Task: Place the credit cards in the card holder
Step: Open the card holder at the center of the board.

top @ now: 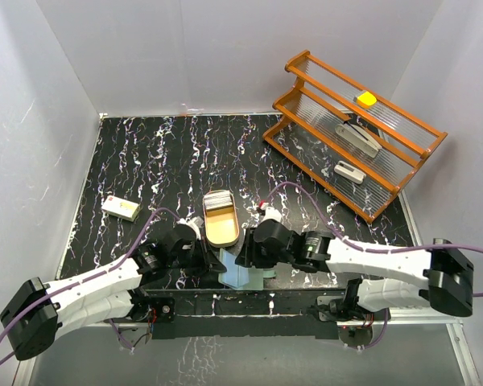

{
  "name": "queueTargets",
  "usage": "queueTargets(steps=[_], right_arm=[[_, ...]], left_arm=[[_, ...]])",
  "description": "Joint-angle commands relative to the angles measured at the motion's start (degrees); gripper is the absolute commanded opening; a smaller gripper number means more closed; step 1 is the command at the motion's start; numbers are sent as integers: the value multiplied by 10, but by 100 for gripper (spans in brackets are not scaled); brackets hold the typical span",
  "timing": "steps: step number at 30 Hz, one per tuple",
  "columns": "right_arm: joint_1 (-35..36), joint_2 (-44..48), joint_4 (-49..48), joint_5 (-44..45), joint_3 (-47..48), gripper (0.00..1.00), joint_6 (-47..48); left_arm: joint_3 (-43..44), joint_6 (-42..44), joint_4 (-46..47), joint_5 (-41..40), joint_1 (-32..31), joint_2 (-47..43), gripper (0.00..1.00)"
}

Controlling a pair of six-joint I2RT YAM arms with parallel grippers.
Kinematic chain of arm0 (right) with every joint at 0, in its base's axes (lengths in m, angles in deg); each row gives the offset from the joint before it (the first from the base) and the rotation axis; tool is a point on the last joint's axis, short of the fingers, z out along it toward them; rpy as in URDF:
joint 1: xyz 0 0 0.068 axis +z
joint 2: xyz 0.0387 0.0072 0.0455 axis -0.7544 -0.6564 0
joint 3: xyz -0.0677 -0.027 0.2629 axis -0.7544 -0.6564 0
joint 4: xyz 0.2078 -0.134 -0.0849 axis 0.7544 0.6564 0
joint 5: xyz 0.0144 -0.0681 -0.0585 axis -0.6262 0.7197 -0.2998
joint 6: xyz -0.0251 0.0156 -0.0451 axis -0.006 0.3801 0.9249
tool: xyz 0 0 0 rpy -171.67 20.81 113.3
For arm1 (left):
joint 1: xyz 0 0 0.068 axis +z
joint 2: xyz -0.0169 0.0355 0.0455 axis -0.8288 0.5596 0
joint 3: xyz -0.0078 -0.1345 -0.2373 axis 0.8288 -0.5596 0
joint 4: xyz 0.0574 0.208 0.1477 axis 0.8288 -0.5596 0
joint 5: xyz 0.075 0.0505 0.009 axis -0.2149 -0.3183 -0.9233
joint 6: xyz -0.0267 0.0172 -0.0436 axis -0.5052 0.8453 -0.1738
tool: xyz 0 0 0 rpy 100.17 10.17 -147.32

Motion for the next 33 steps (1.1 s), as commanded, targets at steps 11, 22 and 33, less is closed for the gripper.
queueTargets(steps=[11, 22, 33], right_arm=[[0, -107, -77, 15, -7, 22, 21], [0, -145, -122, 8, -49, 19, 12], [0, -150, -142, 2, -60, 21, 4]], left_arm=[[-5, -7, -1, 7, -3, -25, 12], [-36, -24, 27, 16, -2, -46, 8], [-56, -33, 41, 17, -2, -63, 0]])
